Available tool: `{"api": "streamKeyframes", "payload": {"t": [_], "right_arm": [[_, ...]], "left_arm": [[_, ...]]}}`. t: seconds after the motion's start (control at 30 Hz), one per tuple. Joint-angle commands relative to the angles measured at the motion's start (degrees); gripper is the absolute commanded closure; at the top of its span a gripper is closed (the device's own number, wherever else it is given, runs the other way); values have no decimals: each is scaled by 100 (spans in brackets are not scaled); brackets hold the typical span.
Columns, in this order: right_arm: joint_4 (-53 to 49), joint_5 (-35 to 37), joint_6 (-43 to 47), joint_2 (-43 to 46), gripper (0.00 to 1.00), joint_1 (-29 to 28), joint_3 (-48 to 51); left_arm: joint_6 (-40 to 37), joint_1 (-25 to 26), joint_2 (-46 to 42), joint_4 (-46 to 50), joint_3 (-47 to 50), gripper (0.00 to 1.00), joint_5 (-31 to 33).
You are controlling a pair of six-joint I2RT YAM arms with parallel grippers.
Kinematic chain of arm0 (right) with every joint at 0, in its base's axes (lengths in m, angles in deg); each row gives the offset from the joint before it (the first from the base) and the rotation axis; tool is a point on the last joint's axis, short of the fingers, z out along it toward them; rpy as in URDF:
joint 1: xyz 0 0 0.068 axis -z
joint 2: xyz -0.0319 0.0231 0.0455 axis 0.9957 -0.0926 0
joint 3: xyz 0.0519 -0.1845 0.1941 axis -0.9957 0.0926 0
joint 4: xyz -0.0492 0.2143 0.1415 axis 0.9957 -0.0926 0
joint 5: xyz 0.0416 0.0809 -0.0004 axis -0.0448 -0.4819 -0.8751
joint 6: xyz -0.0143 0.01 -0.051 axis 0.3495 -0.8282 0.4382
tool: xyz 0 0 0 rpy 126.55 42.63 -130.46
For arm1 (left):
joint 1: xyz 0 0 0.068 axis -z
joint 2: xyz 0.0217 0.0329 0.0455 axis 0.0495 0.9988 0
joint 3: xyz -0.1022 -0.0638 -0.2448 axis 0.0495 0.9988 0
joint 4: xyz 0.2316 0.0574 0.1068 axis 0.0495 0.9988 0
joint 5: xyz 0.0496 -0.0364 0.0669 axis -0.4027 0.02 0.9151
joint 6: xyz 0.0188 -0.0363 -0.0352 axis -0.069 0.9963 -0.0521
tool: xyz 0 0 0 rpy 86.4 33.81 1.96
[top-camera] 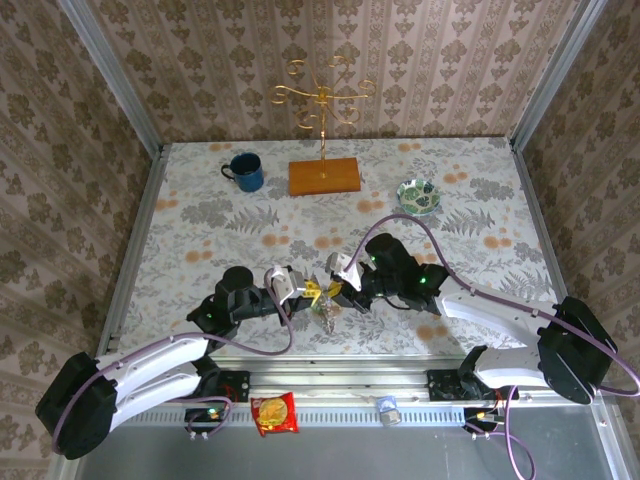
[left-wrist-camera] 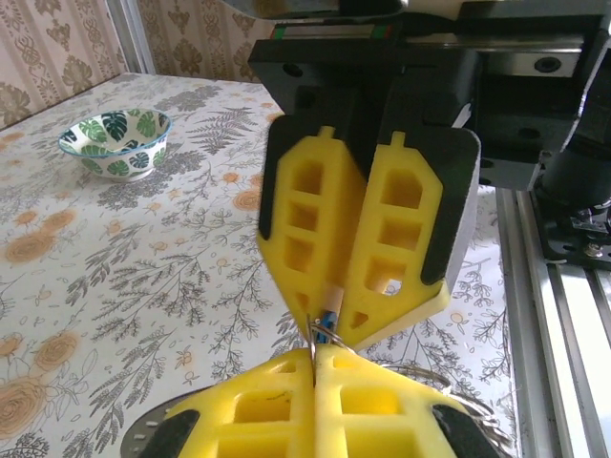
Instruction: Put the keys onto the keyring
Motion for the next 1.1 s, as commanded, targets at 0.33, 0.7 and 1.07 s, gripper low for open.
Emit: {"api": "streamKeyframes", "payload": {"t": [0.33, 0.7, 1.07], "right_arm": [[-549, 296, 326, -132, 100, -32, -10], [-76, 267, 208, 331, 73, -54, 189], [892, -142, -31, 937, 64, 170, 690]], "left_arm": [[-4, 59, -53, -662, 51, 100, -151], [-124, 76, 149, -756, 33, 100, -95], [-67, 78, 215, -1092, 103, 100, -216]]}}
